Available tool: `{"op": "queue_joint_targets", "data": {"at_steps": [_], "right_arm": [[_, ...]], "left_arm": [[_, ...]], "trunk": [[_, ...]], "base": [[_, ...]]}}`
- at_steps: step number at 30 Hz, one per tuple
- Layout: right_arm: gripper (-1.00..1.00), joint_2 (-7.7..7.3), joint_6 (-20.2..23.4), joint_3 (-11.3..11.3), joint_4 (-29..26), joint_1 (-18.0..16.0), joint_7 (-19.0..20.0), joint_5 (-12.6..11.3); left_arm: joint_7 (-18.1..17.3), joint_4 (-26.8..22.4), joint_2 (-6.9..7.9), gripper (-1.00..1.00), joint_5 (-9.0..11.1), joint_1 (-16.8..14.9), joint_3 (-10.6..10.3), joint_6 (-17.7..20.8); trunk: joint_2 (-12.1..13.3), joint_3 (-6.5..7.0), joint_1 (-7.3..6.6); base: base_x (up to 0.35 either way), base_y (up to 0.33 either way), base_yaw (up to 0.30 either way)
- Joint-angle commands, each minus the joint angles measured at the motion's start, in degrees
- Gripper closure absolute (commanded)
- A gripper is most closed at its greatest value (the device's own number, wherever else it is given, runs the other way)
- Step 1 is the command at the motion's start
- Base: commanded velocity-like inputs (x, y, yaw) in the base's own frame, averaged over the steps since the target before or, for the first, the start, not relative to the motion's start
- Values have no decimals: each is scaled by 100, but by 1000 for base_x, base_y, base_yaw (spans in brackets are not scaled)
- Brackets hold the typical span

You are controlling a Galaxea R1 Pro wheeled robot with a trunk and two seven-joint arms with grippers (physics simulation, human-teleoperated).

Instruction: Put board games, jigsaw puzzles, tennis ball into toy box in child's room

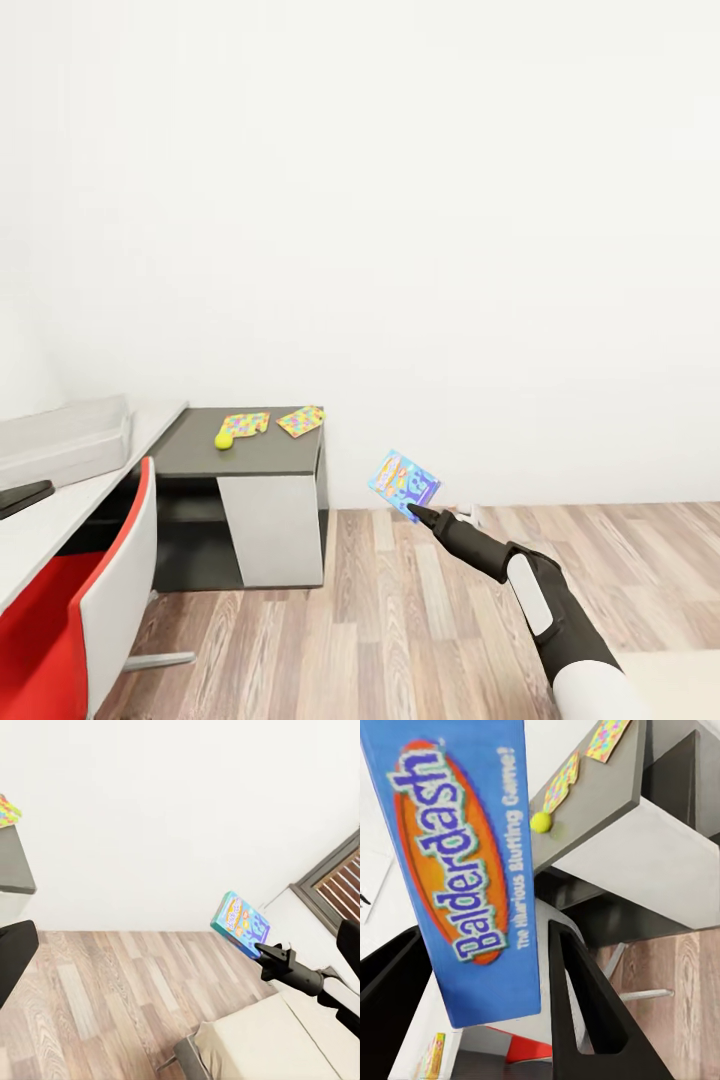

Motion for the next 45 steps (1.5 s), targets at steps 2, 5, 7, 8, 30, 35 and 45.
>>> {"op": "queue_joint_targets", "data": {"at_steps": [2, 5, 7, 8, 30, 35, 45], "right_arm": [[100, 6, 44, -24, -4, -5, 14, -31], [100, 6, 44, -25, -4, -5, 15, -31], [100, 6, 44, -27, -4, -5, 19, -31], [100, 6, 44, -27, -4, -5, 20, -31], [100, 3, -144, -28, -4, -5, 29, -39], [100, 4, -135, -28, -4, -5, 5, -39], [100, 5, -141, -25, -4, -5, 6, -34]], "left_arm": [[-30, 1, 0, -100, -14, -6, -1, 61], [-30, 2, 0, -100, -14, -7, -1, 61], [-30, 2, 0, -100, -14, -8, -1, 61], [-30, 2, 0, -100, -14, -8, -1, 61], [-30, 2, -26, -100, -3, 1, 15, 61], [-30, 2, -34, -100, -5, 1, 17, 61], [-30, 2, -35, -100, -14, 1, 17, 61]], "trunk": [[70, 34, -41], [191, 102, -107], [271, 144, -151], [311, 164, -173], [391, 203, -217], [391, 203, -217], [391, 203, -217]], "base": [[0, 0, 241], [0, 0, 241], [0, 0, 241], [0, 0, 225], [0, 0, 21], [98, 0, 0], [243, -1, 0]]}}
